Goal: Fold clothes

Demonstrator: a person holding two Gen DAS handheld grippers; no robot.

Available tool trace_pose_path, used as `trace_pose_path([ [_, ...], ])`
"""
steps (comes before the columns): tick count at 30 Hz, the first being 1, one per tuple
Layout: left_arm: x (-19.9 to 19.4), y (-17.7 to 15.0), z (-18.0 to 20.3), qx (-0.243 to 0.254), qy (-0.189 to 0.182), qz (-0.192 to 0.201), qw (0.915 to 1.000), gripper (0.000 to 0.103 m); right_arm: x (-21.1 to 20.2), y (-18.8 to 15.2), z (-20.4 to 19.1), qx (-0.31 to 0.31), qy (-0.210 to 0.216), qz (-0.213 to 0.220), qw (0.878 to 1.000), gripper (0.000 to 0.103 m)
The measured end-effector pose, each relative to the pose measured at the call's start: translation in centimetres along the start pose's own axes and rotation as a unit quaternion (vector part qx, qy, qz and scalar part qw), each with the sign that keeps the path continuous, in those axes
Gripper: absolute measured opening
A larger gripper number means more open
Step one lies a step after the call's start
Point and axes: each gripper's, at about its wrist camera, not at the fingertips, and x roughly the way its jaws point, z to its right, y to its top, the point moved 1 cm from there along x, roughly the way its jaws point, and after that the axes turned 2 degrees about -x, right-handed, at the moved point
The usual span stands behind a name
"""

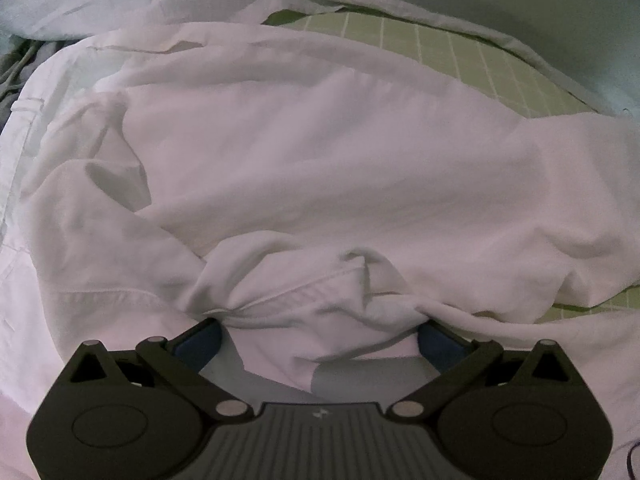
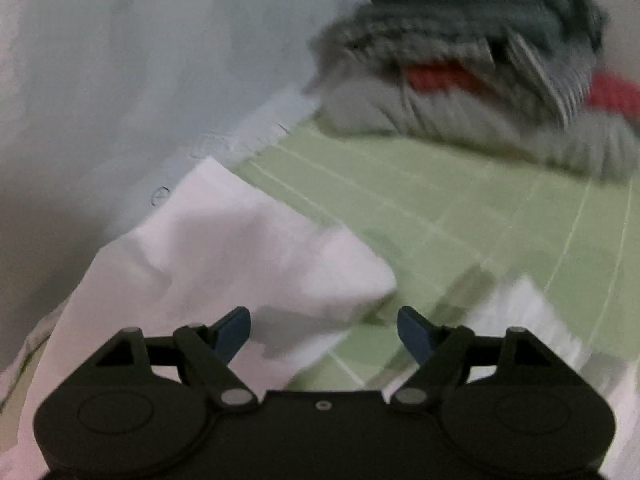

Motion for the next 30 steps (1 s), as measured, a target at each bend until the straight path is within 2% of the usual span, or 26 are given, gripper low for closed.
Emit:
trace_pose_path([
  [3, 0.2, 0.4, 0.0, -0.002, 0.001, -0.012, 0.9999, 0.103, 1.1, -0.3, -0.6, 0.001, 0.005, 0.009, 1.000, 0.081],
  [5, 0.2, 0.5, 0.0, -0.005, 0.002, -0.018, 0.9998, 0.103, 1.6, 0.0, -1.1, -0.006, -0.002, 0.017, 1.000, 0.076],
  [6, 0.2, 0.5, 0.1, -0.007, 0.003, -0.020, 0.9998, 0.103, 1.9, 0.1, -1.3, -0.016, -0.009, 0.019, 1.000, 0.063],
  [7, 0.2, 0.5, 0.1, -0.009, 0.004, -0.021, 0.9997, 0.103, 2.1, 0.3, -1.8, -0.040, -0.018, 0.016, 0.999, 0.041],
  [9, 0.2, 0.5, 0.1, -0.013, 0.005, -0.023, 0.9996, 0.103, 2.2, 0.6, -2.4, -0.094, -0.012, 0.004, 0.995, 0.017],
  [10, 0.3, 0.5, 0.1, -0.013, 0.005, -0.023, 0.9996, 0.103, 1.8, 0.8, -2.4, -0.111, -0.001, 0.005, 0.994, 0.012],
  [13, 0.3, 0.4, 0.1, -0.012, 0.003, -0.022, 0.9997, 0.103, -0.9, 1.8, -1.3, -0.137, -0.015, 0.041, 0.990, 0.011],
  [15, 0.2, 0.3, 0.3, -0.012, 0.003, -0.017, 0.9998, 0.103, -2.3, 2.2, 0.0, -0.136, -0.050, 0.052, 0.988, 0.011],
  [17, 0.3, 0.3, 0.2, -0.012, 0.002, -0.015, 0.9998, 0.103, -2.1, 1.5, 1.5, -0.126, -0.090, 0.024, 0.988, 0.012],
  [19, 0.3, 0.3, 0.2, -0.009, 0.001, -0.016, 0.9998, 0.103, -0.9, 0.1, 2.2, -0.136, -0.120, -0.012, 0.983, 0.015],
  [20, 0.4, 0.4, 0.2, -0.007, 0.000, -0.017, 0.9998, 0.103, -1.0, -0.4, 1.7, -0.157, -0.132, -0.009, 0.979, 0.017],
  [21, 0.4, 0.4, 0.2, -0.006, -0.001, -0.018, 0.9998, 0.103, -1.3, -0.6, 0.9, -0.178, -0.147, -0.002, 0.973, 0.023],
  [22, 0.4, 0.4, 0.1, -0.006, -0.001, -0.018, 0.9998, 0.103, -1.5, -0.6, 0.0, -0.198, -0.164, 0.005, 0.966, 0.039],
  [23, 0.4, 0.3, 0.1, -0.007, -0.001, -0.016, 0.9998, 0.103, -1.7, -0.7, -0.9, -0.218, -0.181, 0.012, 0.959, 0.049],
  [24, 0.4, 0.3, 0.1, -0.008, -0.001, -0.015, 0.9998, 0.103, -2.1, -0.7, -1.7, -0.228, -0.189, 0.022, 0.955, 0.065],
  [25, 0.3, 0.2, 0.0, -0.008, -0.003, -0.014, 0.9999, 0.103, -2.6, -0.6, -2.4, -0.231, -0.186, 0.034, 0.955, 0.074],
  [26, 0.2, 0.1, 0.0, -0.008, -0.005, -0.013, 0.9999, 0.103, -3.1, -0.5, -3.1, -0.234, -0.176, 0.044, 0.955, 0.077],
  [28, -0.6, 0.0, -0.6, -0.014, -0.014, -0.004, 0.9998, 0.103, -4.0, -0.5, -4.7, -0.239, -0.152, 0.058, 0.957, 0.090],
  [30, -2.1, 0.0, -1.7, -0.024, -0.025, 0.022, 0.9992, 0.103, -4.5, -0.5, -6.3, -0.237, -0.125, 0.064, 0.961, 0.094],
])
